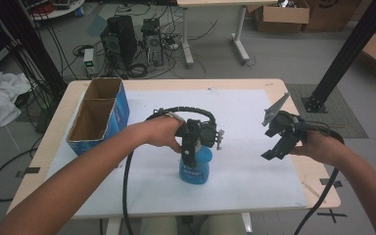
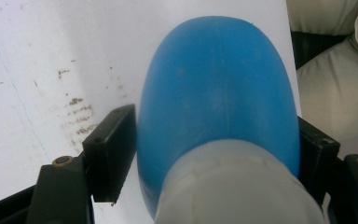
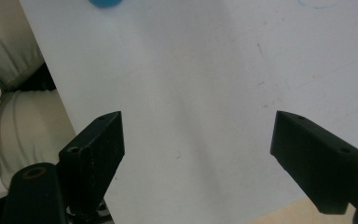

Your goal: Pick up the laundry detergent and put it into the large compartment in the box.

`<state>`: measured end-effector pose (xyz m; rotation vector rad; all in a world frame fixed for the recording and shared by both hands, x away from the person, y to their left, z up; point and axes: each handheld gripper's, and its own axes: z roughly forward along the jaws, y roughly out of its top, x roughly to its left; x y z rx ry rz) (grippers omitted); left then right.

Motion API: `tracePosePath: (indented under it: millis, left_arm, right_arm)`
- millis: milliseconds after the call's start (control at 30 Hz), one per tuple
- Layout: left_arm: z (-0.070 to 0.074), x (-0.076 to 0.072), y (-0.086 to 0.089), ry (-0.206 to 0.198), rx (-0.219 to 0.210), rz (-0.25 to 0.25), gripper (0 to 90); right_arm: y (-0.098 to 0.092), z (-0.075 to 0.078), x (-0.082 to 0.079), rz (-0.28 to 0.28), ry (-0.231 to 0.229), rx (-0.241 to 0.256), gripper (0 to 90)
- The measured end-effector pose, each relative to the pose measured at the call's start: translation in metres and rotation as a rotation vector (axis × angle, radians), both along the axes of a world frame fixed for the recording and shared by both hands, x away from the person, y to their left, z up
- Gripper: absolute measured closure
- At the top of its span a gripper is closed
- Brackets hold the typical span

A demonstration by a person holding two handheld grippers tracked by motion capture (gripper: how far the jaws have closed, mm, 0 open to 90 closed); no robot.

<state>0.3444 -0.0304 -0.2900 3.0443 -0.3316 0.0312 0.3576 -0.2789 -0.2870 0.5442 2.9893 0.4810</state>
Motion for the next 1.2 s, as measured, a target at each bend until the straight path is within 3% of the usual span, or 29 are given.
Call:
tracePosePath:
  millis: [433,767,900,1000,1200]
  left_arm:
    - [0.001,-0.001,0.001,0.014,-0.004,-0.013,37.1]
    - [0.002,-0.001,0.002,0.015,-0.007,-0.018,37.7]
    - [0.003,0.0,0.003,0.017,0.011,-0.007,37.8]
    - [0.01,0.002,0.005,0.018,0.001,0.015,37.9]
    - [0.036,0.006,0.011,-0.02,-0.015,0.074,37.9]
  right_arm:
    - [0.001,-0.001,0.0,0.001,0.0,0.001,17.5]
    - [0.002,-0.001,0.0,0.004,0.001,0.0,17.5]
    - [0.001,-0.002,0.0,0.003,0.002,0.001,17.5]
    - [0.0,-0.002,-0.001,0.004,0.0,0.003,17.6]
    - [-0.002,-0.002,-0.001,0.002,0.002,0.003,17.7]
